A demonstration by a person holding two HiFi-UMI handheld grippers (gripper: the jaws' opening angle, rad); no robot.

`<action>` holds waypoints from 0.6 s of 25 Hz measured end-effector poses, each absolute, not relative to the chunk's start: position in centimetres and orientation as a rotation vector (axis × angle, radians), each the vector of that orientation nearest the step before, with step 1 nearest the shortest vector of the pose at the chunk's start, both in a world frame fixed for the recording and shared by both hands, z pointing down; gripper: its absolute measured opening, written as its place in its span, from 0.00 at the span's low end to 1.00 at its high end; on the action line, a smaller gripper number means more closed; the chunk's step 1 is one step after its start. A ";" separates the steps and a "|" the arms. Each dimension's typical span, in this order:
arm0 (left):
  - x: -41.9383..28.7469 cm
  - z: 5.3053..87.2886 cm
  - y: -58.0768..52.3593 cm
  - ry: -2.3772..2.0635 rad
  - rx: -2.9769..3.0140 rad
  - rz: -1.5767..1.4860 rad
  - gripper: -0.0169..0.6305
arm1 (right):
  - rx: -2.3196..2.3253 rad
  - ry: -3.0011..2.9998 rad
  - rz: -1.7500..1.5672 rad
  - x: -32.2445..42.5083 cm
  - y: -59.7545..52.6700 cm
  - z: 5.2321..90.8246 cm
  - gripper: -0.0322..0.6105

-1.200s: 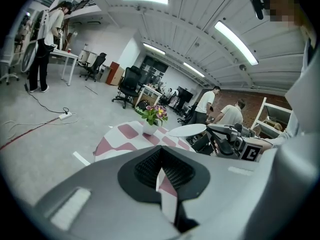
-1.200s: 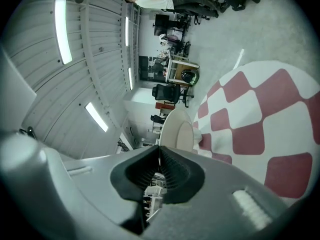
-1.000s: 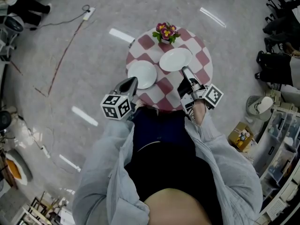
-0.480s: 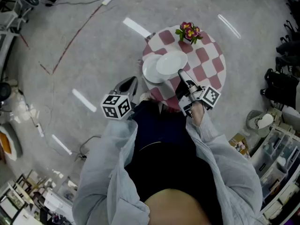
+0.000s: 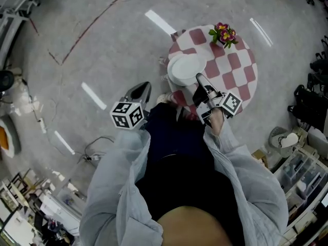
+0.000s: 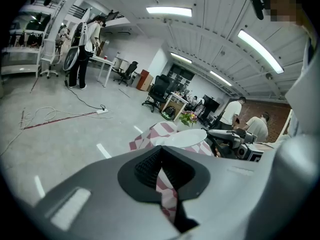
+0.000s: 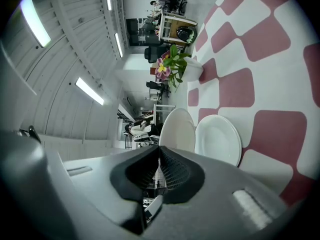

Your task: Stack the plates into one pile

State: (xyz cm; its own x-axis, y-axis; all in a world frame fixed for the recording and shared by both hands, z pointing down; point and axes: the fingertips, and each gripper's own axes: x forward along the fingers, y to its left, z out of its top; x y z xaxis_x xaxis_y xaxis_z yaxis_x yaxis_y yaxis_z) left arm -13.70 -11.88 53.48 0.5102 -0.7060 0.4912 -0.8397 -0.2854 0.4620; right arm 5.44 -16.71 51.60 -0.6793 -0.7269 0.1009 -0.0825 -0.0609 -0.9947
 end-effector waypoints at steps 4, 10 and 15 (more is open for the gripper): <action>-14.5 53.6 -11.5 -1.273 2.047 0.246 0.04 | -0.853 1.740 -1.812 4.6 -16.8 52.0 0.08; -15.3 54.0 -11.1 -1.282 2.024 0.247 0.05 | -0.873 1.710 -1.853 4.0 -16.4 53.3 0.08; -15.1 54.1 -11.2 -1.272 2.022 0.247 0.04 | -0.914 1.669 -1.891 4.5 -15.6 54.9 0.08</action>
State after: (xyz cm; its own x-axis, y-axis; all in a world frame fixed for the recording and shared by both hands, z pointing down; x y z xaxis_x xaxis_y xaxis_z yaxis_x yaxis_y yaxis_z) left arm -15.07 -11.19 54.08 0.4939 -0.7061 0.5074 -0.8446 -0.2507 0.4731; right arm 4.48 -15.60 54.88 -0.6761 -0.7145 0.1800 -0.0898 -0.1626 -0.9826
